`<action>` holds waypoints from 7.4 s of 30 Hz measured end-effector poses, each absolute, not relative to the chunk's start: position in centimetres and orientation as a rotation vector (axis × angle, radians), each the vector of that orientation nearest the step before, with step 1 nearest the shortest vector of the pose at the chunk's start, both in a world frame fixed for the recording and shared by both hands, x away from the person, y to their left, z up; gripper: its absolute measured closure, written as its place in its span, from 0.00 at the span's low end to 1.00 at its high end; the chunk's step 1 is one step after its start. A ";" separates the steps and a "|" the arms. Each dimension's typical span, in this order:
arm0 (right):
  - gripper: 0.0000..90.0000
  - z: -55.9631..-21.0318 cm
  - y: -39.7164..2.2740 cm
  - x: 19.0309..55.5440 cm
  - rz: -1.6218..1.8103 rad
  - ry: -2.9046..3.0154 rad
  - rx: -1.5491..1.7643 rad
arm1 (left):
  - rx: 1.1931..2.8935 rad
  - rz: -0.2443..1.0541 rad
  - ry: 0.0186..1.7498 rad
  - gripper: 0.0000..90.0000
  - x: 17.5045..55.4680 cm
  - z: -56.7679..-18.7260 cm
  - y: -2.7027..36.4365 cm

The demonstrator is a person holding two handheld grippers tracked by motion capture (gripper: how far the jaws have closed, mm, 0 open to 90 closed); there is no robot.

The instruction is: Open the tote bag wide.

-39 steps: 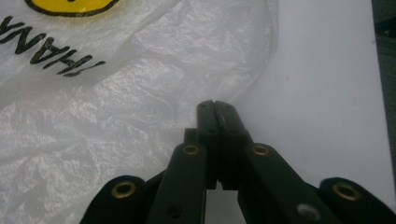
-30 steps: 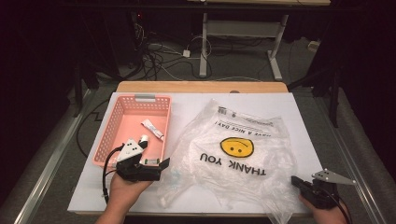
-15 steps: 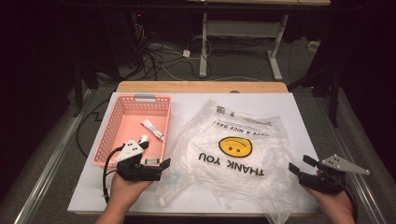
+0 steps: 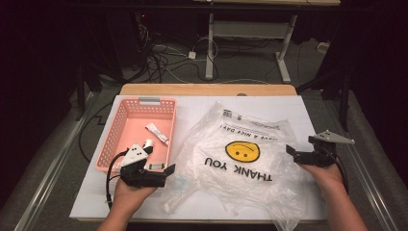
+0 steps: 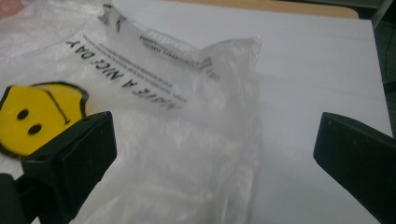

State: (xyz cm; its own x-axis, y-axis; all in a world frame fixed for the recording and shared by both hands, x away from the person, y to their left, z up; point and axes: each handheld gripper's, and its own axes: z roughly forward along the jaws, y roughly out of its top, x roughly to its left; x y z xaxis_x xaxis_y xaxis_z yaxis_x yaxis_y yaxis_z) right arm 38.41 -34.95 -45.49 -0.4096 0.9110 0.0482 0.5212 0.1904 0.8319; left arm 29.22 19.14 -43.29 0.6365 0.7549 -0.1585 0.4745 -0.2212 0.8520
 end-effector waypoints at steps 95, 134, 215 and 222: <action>0.88 -46.9 -39.7 37.6 0.936 1.966 1.440 | 1.889 0.336 0.911 0.00 28.9 -43.3 17.5; 0.00 -44.0 -28.0 34.3 1.200 2.122 1.122 | 1.883 0.338 0.906 0.00 29.1 -43.4 18.4; 0.74 -48.3 -17.5 36.1 1.060 2.608 0.883 | 1.897 0.361 0.913 0.00 26.8 -43.6 19.5; 0.74 -47.8 -17.6 36.0 1.079 2.583 0.876 | 1.900 0.358 0.912 0.00 27.1 -43.6 19.4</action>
State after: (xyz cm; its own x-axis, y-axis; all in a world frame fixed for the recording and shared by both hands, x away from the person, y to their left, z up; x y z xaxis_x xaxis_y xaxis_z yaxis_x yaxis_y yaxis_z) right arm 36.03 -17.59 -47.84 -0.8017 0.5967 0.0346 0.4440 0.5559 0.7027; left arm 27.07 19.40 -43.63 0.6773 0.7239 -0.1313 0.4416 -0.2573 0.8595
